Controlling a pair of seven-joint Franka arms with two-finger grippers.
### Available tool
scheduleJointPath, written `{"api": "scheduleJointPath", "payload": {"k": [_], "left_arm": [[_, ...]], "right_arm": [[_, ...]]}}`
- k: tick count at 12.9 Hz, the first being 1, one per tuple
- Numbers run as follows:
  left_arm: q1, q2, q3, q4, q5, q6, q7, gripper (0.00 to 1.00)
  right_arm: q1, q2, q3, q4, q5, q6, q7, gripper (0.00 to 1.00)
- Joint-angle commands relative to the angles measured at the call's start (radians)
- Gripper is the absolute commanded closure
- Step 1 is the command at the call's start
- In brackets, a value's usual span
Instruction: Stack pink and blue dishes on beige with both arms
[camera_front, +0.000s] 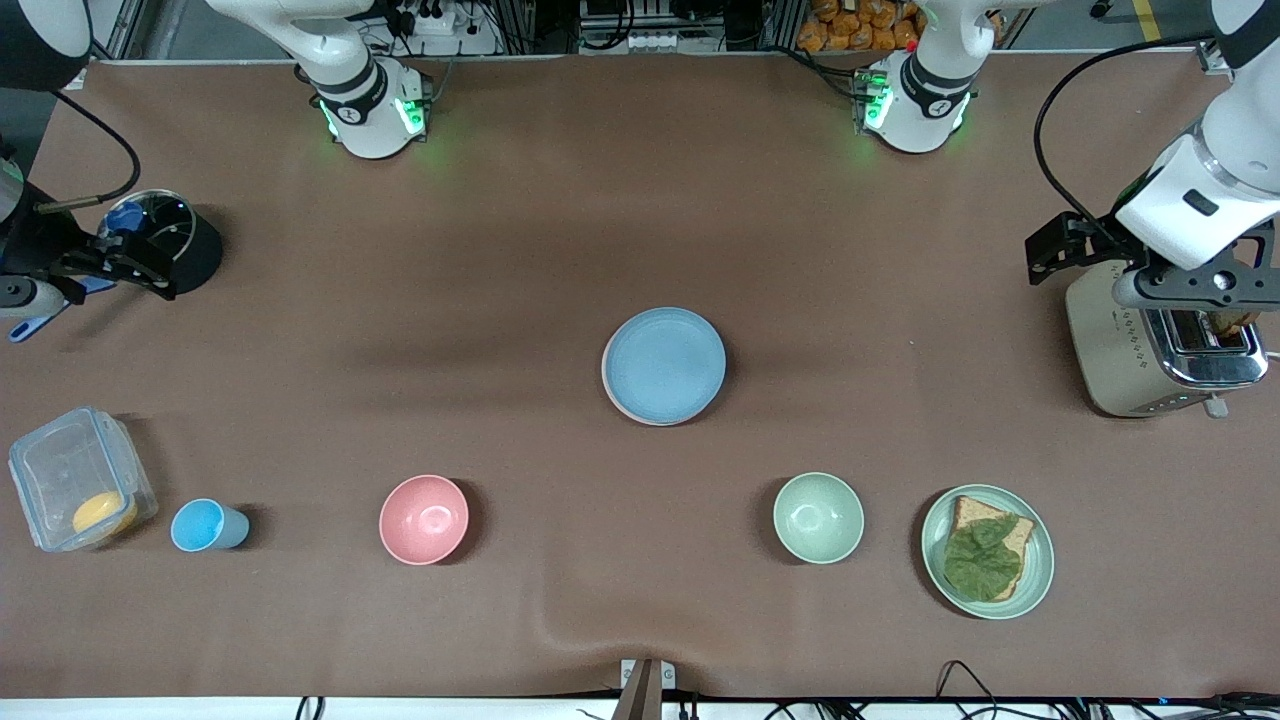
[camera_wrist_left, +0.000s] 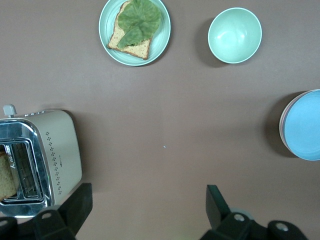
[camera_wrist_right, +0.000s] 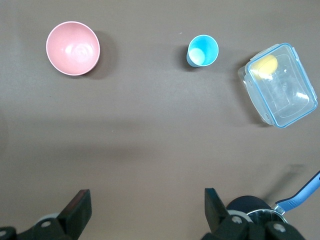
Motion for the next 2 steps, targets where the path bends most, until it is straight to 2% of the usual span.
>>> {"api": "scheduleJointPath", "payload": {"k": [1,2], "left_arm": [[0.010,-0.026,0.023,0.000,-0.028,-0.023,0.016,0.00],[0.010,-0.028,0.024,0.000,-0.042,-0.023,0.013,0.00]], "right_arm": [[-0.016,-0.014,0.016,-0.011,-0.015,-0.007,0.018,0.00],[-0.018,-0.011,0.016,-0.016,-0.015,-0.010,0.019,0.00]]}}
